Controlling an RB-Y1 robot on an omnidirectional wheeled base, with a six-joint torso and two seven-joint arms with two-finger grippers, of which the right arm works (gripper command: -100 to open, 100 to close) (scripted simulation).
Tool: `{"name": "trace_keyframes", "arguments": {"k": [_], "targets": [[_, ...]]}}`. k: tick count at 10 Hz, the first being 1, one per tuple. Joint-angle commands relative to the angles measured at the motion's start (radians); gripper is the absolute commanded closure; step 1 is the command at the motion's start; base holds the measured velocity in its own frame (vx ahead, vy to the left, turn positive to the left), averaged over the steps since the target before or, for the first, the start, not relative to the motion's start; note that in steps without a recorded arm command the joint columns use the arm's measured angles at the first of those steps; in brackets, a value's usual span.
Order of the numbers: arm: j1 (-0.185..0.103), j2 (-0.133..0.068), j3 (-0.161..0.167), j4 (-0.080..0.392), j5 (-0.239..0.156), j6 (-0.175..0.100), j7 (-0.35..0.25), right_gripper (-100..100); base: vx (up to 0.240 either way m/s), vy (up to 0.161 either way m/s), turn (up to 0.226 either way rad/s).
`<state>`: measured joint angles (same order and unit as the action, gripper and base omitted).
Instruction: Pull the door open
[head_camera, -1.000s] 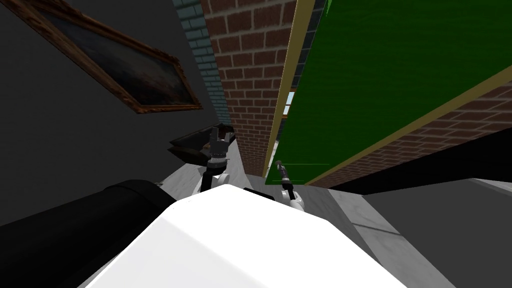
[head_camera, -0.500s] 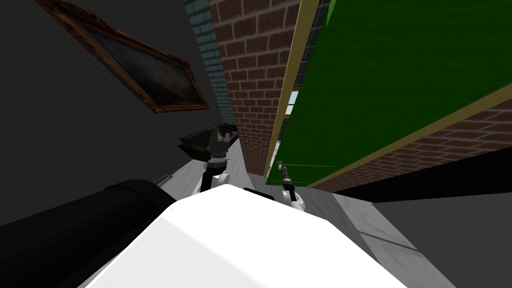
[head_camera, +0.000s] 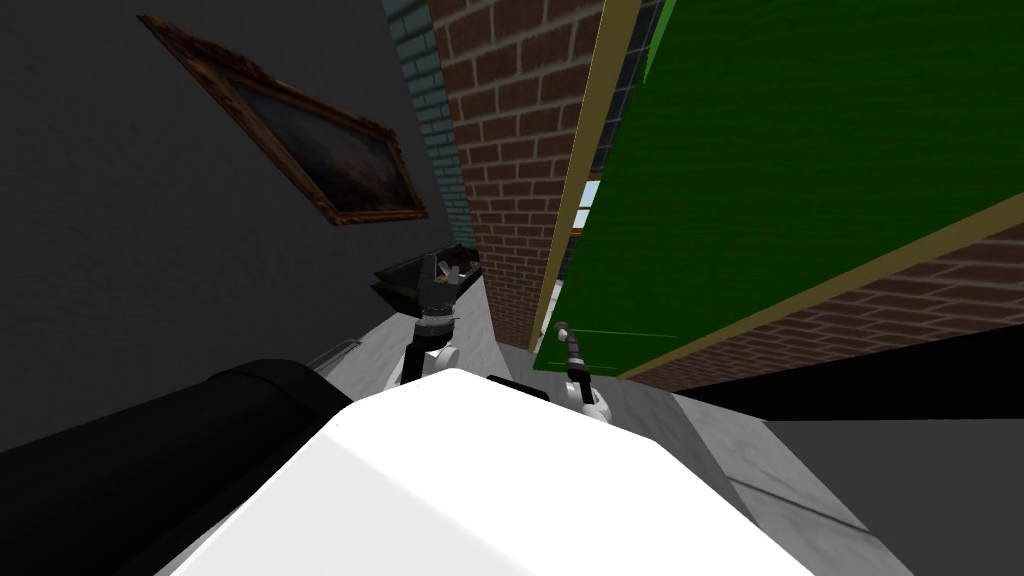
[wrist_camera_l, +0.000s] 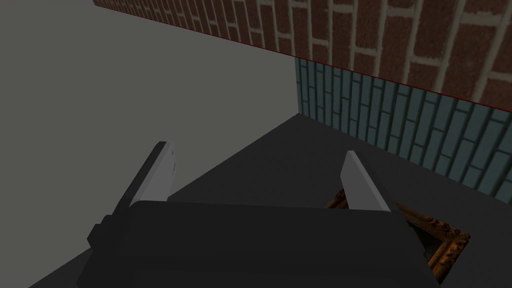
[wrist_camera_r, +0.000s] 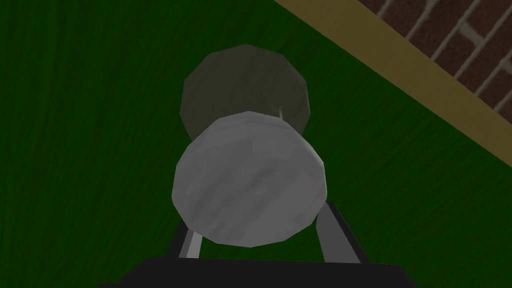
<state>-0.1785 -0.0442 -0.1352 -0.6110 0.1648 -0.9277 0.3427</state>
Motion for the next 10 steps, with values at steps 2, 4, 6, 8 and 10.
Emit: {"name": "trace_keyframes", "arguments": {"k": [2, 4, 6, 8, 10], "targets": [[0.005, 0.02, 0.025, 0.002, -0.026, -0.008, -0.057, 100, -0.037, -0.036, 0.097], [0.011, 0.019, 0.029, -0.005, -0.056, -0.008, -0.097, 100, -0.035, -0.018, 0.084], [0.011, 0.019, 0.029, 0.025, -0.056, -0.008, -0.097, 100, -0.012, -0.007, 0.004], [0.011, 0.019, 0.029, -0.005, -0.056, -0.008, -0.097, 100, 0.0, 0.0, 0.0], [0.011, 0.019, 0.029, -0.005, -0.056, -0.008, -0.097, 100, -0.003, 0.002, -0.004]]}}
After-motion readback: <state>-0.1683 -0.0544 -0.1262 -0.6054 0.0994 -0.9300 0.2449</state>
